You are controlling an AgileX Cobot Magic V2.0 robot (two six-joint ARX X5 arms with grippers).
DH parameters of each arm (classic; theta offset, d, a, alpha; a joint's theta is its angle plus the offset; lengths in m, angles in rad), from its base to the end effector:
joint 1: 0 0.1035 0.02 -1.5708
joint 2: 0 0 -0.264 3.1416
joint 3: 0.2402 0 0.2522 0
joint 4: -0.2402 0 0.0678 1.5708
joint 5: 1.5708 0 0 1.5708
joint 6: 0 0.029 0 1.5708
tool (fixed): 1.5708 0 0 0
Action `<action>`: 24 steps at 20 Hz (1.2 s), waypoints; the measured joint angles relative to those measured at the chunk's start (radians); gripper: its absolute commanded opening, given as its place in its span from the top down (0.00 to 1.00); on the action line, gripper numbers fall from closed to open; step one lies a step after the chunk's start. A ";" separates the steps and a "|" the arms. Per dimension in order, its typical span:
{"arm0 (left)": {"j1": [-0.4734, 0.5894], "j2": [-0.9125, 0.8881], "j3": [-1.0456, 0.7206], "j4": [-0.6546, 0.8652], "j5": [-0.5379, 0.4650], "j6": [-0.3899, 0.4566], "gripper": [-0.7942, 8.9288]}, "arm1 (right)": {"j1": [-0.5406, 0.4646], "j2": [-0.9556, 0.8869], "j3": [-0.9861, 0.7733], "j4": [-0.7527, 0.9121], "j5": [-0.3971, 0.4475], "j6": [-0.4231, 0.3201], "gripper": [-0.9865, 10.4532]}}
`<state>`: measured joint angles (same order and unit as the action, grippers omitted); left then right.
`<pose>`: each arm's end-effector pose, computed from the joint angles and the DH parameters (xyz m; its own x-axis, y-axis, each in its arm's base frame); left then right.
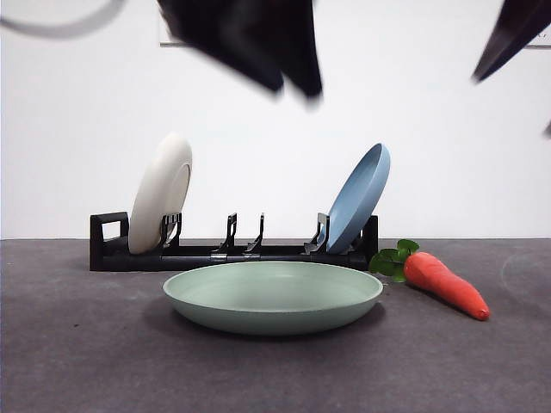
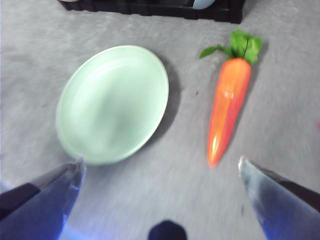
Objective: Take the green plate from the plate rack,put the plate on the table,take the carrot from the table,put the carrot in the plate
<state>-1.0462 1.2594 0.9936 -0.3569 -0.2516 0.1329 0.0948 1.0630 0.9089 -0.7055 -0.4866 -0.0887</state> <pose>0.1410 -0.2293 0.2924 0.6095 -0.5563 -0.5649 0.7692 0.5874 0.2516 0.2017 0.0328 0.2851 0.5301 0.5201 -0.6696 -0.4528 0.8414 0.2950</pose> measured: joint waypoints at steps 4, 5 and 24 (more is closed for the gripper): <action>0.000 -0.205 0.000 -0.002 0.109 -0.127 0.65 | 0.070 0.237 0.000 0.208 0.110 0.014 0.37; 0.000 -0.241 0.000 -0.006 0.127 -0.148 0.65 | 0.094 0.292 0.000 0.261 0.154 0.015 0.37; 0.000 -0.341 0.000 -0.121 0.180 -0.259 0.65 | 0.154 0.682 0.000 0.656 0.364 0.045 0.93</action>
<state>-1.0466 0.9180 0.9939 -0.4778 -0.0715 -0.1257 0.2493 1.7454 0.9092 -0.0494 -0.1230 -0.0441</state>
